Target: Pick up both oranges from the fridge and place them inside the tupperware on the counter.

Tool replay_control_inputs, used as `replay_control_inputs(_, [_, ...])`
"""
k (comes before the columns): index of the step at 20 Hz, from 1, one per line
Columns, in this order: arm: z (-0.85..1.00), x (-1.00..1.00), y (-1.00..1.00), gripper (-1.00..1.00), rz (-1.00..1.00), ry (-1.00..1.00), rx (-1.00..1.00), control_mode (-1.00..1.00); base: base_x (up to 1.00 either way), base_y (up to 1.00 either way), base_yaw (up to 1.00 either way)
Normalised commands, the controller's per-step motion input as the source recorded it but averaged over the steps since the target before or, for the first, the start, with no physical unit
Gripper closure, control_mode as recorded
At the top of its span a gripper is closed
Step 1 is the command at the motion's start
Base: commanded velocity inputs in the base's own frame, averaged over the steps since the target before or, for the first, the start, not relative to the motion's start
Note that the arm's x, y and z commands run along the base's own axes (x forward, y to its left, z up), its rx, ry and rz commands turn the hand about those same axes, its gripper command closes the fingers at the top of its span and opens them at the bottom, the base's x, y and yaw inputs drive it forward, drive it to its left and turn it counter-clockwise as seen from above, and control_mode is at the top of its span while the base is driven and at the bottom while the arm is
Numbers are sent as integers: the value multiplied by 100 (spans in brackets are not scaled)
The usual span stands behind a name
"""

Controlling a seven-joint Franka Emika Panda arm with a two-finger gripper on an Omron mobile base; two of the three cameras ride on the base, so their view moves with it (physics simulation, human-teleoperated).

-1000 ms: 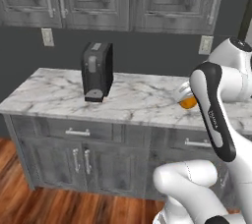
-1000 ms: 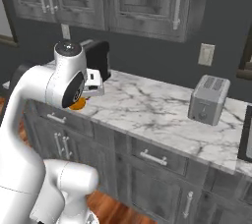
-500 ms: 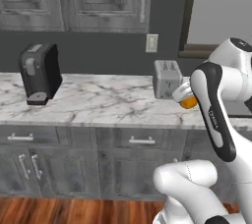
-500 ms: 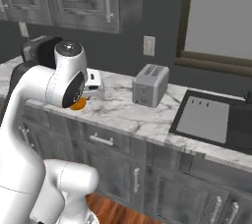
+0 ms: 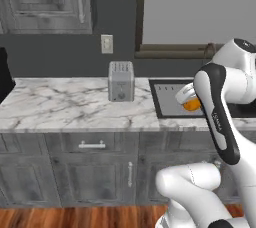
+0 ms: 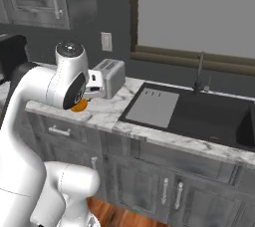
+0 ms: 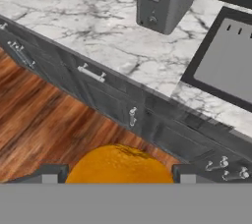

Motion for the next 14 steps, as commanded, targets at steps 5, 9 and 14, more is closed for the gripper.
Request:
replay_control_inputs(5, [0,0,0,100,0,0,0,100,-3,-93,-10])
replay_control_inputs(9, [0,0,0,100,0,0,0,100,-2,-95,-9])
replay_control_inputs(14, [0,0,0,100,0,0,0,100,-7,-91,-9])
